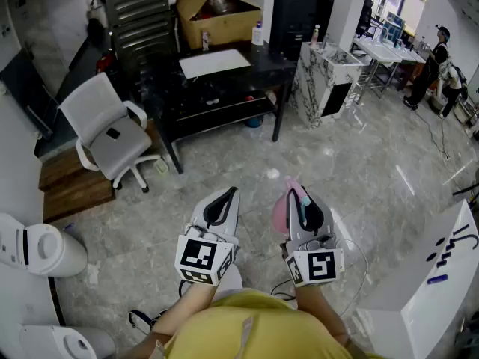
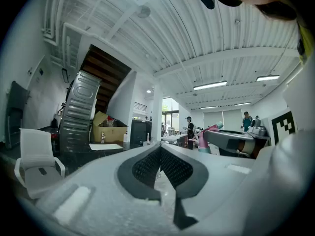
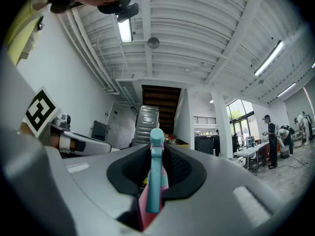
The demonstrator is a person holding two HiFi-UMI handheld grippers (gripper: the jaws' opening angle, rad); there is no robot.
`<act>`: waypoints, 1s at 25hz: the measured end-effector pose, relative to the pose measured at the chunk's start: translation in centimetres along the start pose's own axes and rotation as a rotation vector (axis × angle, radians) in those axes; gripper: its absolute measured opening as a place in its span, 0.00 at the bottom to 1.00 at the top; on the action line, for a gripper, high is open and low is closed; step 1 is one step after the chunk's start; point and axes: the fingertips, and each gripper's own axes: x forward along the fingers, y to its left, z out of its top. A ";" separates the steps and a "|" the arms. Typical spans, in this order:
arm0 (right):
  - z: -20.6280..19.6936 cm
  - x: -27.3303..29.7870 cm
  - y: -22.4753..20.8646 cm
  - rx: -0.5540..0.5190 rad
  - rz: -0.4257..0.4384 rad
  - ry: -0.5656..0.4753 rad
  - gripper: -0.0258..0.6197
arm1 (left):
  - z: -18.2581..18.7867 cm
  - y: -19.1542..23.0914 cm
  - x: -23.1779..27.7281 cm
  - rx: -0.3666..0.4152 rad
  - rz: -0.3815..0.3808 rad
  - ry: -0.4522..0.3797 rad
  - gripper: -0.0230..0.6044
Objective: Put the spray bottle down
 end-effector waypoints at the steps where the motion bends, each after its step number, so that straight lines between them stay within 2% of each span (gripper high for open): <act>1: -0.4 0.7 -0.3 -0.001 -0.001 -0.001 0.14 | -0.3 0.3 0.8 -0.002 -0.003 0.000 0.04; 8: -3.3 7.3 -2.4 0.018 -0.015 -0.010 0.14 | -1.8 4.3 7.3 -0.015 -0.030 0.001 0.04; 19: -5.7 25.8 -7.5 -0.016 -0.053 -0.024 0.14 | 0.6 15.8 23.1 0.017 -0.084 -0.029 0.04; 25: -7.9 32.8 -8.9 -0.009 -0.073 -0.003 0.14 | 0.4 20.1 29.2 0.012 -0.131 -0.012 0.04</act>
